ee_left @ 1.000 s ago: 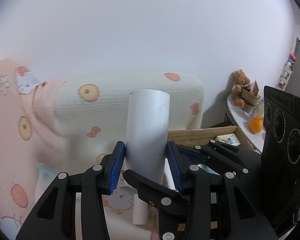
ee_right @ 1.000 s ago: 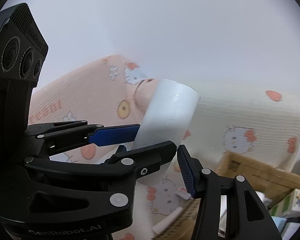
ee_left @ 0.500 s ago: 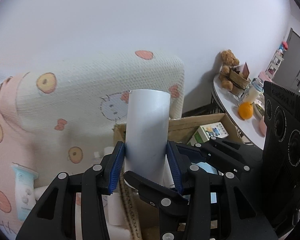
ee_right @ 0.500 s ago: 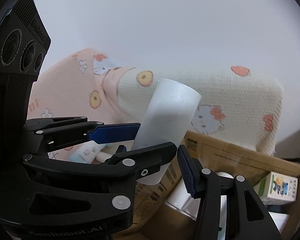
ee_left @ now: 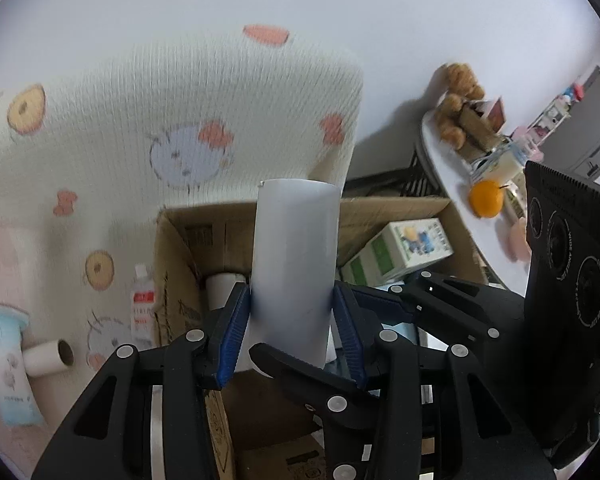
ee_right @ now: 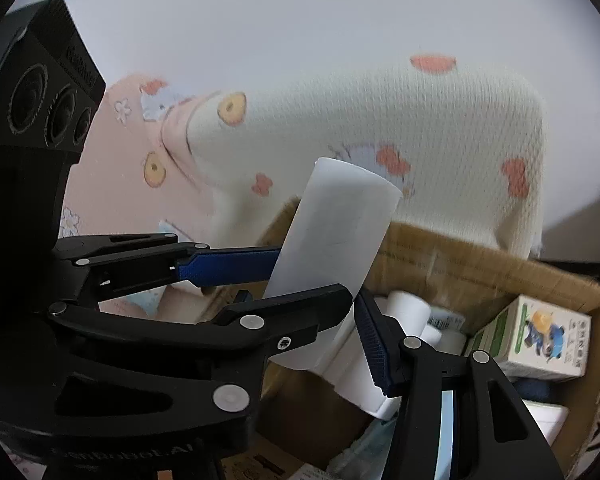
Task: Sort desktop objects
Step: 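Lower the tube into the box beside the rolls and open the left gripper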
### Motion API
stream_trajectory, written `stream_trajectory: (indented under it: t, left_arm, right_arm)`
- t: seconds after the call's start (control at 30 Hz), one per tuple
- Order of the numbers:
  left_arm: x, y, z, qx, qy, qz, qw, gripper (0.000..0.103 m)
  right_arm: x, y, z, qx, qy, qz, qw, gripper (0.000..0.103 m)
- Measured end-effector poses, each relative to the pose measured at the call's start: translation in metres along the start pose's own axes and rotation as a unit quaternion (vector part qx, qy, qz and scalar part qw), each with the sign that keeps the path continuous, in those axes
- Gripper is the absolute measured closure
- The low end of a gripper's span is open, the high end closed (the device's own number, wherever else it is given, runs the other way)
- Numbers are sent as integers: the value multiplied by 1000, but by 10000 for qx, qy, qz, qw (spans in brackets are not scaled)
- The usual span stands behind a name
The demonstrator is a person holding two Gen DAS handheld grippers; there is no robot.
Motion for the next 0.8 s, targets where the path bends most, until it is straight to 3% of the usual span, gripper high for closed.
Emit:
stream_trajectory:
  t: [0.4, 0.63, 0.8]
  left_arm:
    - [2, 42, -11, -693, -125, 214, 9973, 57]
    - [5, 49, -13, -860, -164, 405, 9953, 57]
    - [15, 56, -13, -976, 65, 847, 9916, 57]
  right_arm:
    - [22, 24, -14, -536, 215, 254, 9980, 53]
    - [19, 16, -20, -703, -249, -232, 9969, 53]
    - [26, 3, -25, -737, -364, -565, 9950, 53]
Point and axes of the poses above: each gripper's, at about its wrist camera, not at the fingertips, and y roughly the way its jaws point, x to its right, z to its top, the point moved 5 cm from there along y, roughly the way its jaws point, and after that the axes turned 15 degrees about z, right-handed, at the moved point
